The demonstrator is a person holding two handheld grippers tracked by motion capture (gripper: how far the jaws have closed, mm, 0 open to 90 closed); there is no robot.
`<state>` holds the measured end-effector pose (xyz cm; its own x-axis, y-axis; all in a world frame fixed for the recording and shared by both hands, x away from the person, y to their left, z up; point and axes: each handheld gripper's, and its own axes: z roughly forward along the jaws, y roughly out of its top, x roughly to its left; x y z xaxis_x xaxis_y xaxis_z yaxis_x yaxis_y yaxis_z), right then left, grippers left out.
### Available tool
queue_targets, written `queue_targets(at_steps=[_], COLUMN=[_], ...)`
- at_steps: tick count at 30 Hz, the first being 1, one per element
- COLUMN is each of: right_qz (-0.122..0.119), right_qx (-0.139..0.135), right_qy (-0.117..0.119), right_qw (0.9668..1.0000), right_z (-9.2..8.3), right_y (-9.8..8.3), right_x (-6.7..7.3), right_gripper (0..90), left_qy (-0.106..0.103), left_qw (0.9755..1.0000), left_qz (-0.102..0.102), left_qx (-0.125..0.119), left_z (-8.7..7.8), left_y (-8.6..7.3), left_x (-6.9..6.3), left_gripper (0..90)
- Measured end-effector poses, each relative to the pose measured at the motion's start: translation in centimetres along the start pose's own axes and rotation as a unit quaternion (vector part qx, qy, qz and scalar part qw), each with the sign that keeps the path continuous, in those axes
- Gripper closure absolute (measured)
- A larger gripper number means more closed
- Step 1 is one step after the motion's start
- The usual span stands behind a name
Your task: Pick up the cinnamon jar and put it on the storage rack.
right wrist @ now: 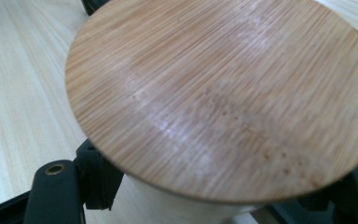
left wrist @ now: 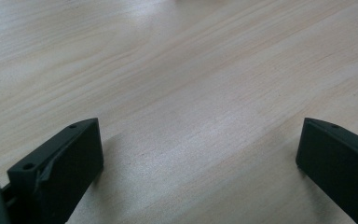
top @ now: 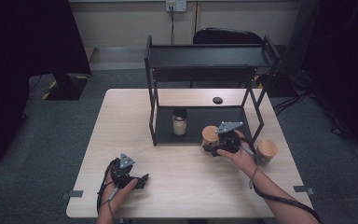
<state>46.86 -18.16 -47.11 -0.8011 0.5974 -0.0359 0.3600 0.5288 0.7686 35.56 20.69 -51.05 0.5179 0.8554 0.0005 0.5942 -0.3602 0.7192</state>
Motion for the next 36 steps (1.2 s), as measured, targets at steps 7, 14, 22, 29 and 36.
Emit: queue_targets(at_steps=[7, 14, 22, 29, 36], right_qz=[0.002, 0.007, 0.017, 0.016, 0.017], right_qx=[-0.001, 0.0, -0.004, -0.003, -0.006], right_qy=[-0.004, -0.012, -0.015, -0.019, -0.024], right_qw=[1.0, 0.9999, 0.9997, 0.9997, 0.9996], right_z=[0.5, 0.9, 1.6, 2.1, 2.6], right_y=[0.5, 0.7, 0.8, 1.3, 1.8], right_x=[-0.4, -0.9, -1.3, -1.5, -1.9], right_gripper=[25.0, 25.0, 25.0, 25.0, 25.0], left_qy=[0.0, 0.0, 0.0, 0.0, 0.0], left_qw=[1.0, 1.0, 1.0, 1.0, 1.0], left_qz=[0.0, 0.0, 0.0, 0.0, 0.0], left_qx=[0.0, 0.0, 0.0, 0.0, 0.0], left_z=[0.0, 0.0, 0.0, 0.0, 0.0], left_y=[0.0, 0.0, 0.0, 0.0, 0.0], left_x=[0.0, 0.0, 0.0, 0.0, 0.0], left_gripper=[0.0, 0.0, 0.0, 0.0, 0.0])
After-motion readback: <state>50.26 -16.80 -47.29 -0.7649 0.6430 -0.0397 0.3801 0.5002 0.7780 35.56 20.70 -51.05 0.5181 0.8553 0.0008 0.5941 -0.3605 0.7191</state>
